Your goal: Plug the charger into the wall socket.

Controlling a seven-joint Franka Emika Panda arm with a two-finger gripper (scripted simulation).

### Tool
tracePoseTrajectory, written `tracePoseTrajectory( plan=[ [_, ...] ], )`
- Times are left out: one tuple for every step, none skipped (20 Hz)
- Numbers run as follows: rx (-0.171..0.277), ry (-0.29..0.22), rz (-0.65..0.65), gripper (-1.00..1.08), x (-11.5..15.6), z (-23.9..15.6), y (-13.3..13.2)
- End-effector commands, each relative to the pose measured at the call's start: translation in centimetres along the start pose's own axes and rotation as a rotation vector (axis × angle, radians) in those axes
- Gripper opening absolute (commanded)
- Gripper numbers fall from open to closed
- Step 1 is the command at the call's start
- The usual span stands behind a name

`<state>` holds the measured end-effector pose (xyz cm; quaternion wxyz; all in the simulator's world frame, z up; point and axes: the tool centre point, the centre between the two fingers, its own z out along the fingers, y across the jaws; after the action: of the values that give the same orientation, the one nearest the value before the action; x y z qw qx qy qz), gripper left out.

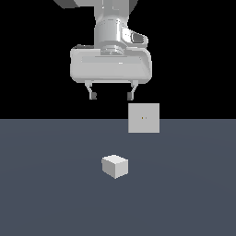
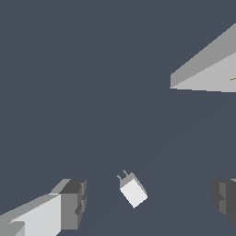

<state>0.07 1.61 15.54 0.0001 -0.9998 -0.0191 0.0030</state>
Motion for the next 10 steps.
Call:
tracePoseTrajectory(
  plan=[
    [0.000,0.000,0.000,1.00,0.00,0.00,0.00],
    [0.000,0.000,-0.001,1.00,-0.01,0.01,0.00],
    [0.000,0.001,-0.002,1.00,-0.04,0.03,-0.01],
    [0.001,0.002,-0.006,1.00,-0.08,0.07,-0.02],
    [0.001,0.004,-0.010,1.00,-0.15,0.12,-0.03],
    [0.002,0.006,-0.015,1.00,-0.23,0.19,-0.05],
    [0.002,0.008,-0.022,1.00,-0.33,0.28,-0.06],
    [0.003,0.011,-0.030,1.00,-0.44,0.38,-0.09],
    [0.004,0.015,-0.039,1.00,-0.58,0.49,-0.11],
    [0.005,0.019,-0.050,1.00,-0.73,0.62,-0.14]
  ],
)
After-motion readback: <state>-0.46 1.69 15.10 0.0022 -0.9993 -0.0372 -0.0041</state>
